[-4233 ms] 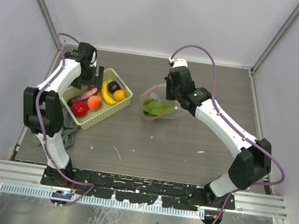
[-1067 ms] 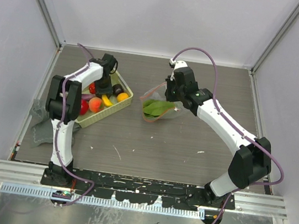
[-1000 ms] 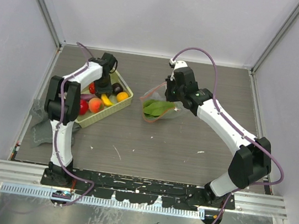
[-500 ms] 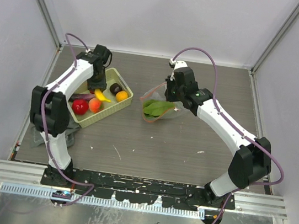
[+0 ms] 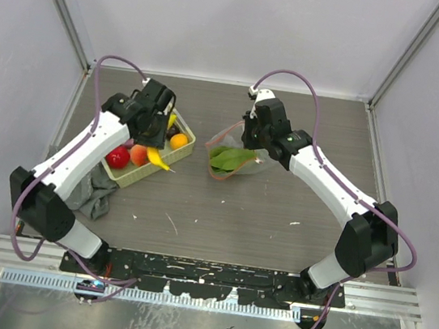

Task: Place the food in the zip-top bag and seal the zipper
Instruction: Place the fake fruit in the zipper food storage bag.

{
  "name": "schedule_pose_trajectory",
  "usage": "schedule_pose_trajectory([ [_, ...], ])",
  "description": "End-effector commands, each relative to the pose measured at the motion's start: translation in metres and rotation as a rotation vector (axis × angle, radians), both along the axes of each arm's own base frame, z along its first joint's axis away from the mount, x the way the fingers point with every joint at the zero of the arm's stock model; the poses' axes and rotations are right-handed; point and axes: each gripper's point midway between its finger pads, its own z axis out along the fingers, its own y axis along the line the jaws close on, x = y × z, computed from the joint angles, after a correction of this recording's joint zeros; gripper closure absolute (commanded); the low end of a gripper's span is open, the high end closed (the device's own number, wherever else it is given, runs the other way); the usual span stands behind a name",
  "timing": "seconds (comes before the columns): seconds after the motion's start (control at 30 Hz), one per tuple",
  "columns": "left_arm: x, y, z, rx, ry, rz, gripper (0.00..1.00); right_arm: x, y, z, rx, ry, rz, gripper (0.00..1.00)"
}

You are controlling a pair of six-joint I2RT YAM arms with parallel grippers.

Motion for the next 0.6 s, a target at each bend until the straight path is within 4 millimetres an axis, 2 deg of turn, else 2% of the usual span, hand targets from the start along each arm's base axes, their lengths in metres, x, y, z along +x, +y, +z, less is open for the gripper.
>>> schedule_pose_trajectory([
  [0.0,-0.027,-0.029,0.027,-0.027,-0.076,-0.143,0.73,0.003,0.004,0.034,0.077,-0.081,0.003,0.97],
  [0.33,-0.07,-0.096,0.037,0.043,-0.108,-0.43,0.72,0.001,0.005,0.038,0.089,-0.084,0.01,0.97],
  [0.43,-0.073,-0.109,0.033,0.054,-0.091,-0.461,0.72,0.0,0.006,0.04,0.094,-0.086,0.014,0.97],
  [0.57,-0.067,-0.126,0.034,0.025,-0.093,-0.467,0.72,-0.003,0.008,0.042,0.106,-0.085,0.028,0.97],
])
